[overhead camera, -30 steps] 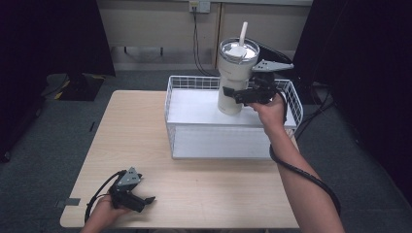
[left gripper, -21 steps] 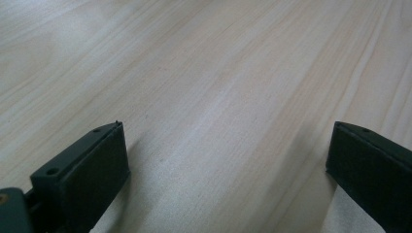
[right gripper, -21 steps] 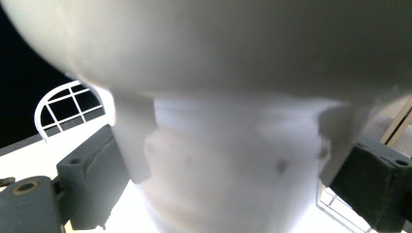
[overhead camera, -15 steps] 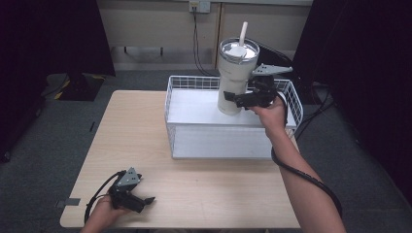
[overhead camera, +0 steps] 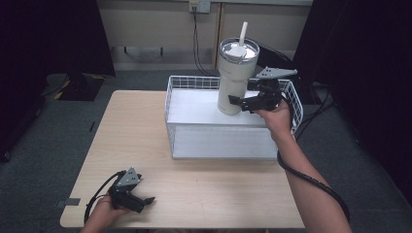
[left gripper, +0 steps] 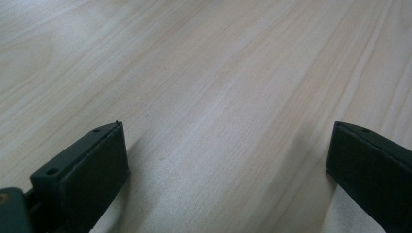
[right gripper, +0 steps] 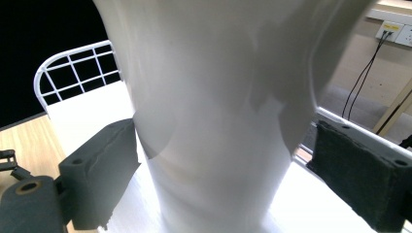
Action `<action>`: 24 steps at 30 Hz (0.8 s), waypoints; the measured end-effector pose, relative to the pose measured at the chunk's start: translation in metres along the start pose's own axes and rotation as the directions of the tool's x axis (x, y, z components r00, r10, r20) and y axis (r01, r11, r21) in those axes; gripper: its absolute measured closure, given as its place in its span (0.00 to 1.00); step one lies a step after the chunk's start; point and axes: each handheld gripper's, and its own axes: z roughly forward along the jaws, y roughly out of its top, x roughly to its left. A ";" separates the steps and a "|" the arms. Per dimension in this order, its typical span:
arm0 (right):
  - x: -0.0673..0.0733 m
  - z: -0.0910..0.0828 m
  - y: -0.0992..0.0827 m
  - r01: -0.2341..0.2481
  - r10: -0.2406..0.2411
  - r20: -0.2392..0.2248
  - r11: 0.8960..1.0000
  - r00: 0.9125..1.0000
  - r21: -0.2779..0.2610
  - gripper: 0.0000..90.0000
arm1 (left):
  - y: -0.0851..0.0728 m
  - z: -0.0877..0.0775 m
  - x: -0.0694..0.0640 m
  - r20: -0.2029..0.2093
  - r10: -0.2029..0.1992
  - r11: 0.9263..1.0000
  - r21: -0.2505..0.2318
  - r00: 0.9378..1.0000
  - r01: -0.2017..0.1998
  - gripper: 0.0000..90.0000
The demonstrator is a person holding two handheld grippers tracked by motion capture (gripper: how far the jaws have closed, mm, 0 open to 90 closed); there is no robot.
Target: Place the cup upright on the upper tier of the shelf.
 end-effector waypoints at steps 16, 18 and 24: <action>0.007 -0.017 -0.009 0.020 -0.020 -0.010 1.000 1.000 0.013 0.10 | 0.000 0.000 0.000 -0.002 0.000 1.000 0.000 1.000 0.000 0.01; 0.007 -0.018 -0.009 0.021 -0.021 -0.013 1.000 1.000 0.015 0.10 | 0.000 0.000 0.000 -0.001 0.000 1.000 0.000 1.000 0.000 0.01; 0.012 -0.028 -0.015 0.032 -0.031 -0.028 0.999 0.999 0.014 0.10 | 0.000 0.000 0.000 -0.002 0.000 1.000 0.000 1.000 0.000 0.01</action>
